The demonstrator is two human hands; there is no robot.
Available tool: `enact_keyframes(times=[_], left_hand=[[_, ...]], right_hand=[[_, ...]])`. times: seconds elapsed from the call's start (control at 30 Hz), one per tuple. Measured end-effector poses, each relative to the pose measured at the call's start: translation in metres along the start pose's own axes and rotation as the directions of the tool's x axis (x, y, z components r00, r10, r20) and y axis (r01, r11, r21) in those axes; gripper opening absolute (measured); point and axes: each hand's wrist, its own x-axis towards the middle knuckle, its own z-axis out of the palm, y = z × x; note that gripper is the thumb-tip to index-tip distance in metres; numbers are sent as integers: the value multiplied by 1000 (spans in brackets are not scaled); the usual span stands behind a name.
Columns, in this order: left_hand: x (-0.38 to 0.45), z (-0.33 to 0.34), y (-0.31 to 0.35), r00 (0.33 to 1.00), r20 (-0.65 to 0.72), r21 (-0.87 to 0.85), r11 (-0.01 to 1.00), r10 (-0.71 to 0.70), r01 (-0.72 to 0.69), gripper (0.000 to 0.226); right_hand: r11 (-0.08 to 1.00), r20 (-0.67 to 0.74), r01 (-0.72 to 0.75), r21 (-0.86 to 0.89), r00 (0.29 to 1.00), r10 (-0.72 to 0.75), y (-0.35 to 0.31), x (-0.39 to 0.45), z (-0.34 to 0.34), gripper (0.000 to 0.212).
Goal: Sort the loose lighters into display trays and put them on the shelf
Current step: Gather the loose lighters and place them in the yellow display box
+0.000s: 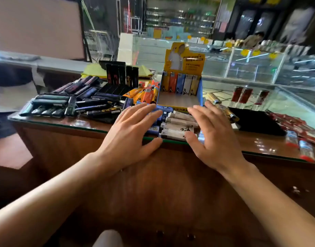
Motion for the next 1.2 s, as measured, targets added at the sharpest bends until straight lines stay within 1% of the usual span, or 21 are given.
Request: enact_keyframes(times=[0.03,0.17,0.33,0.5,0.67,0.73,0.9,1.03,1.13,1.2], left_hand=[[-3,1,2,1000,-4,22,999,27,-27,66],[-4,0,-2,1000,25,107,994,-17,15,69],[-4,2,-2,987,146,219,975,-61,28,75],[-10,3,-3,996,92,232,973,-10,-12,65],[-10,2,-3,997,75,227,974,-3,-14,64],[-11,2,-4,998,57,199,980,9,-20,59],[-18,6,-11,994,-24,73,992,108,-106,43],[-23,9,-14,982,-90,0,986,168,-169,37],[-20,7,-14,979,-147,-93,983,140,-155,36],[-17,1,-10,971,-215,-157,978,103,-138,33]], right_hand=[[1000,-21,8,-15,1000,-8,0,-4,-1,62],[1000,-18,-4,-11,1000,4,-5,-4,-2,63],[997,-22,62,-50,998,-63,-22,-1,0,63],[992,34,71,-109,997,-68,-30,2,7,63],[986,73,90,-139,994,-81,-31,5,11,63],[985,79,102,-142,993,-92,-31,5,11,62],[983,78,108,-149,992,-97,-31,2,11,62],[981,94,107,-164,991,-93,-31,-1,11,64],[982,99,91,-166,992,-75,-33,-1,10,65],[985,84,82,-152,994,-70,-36,-1,10,65]])
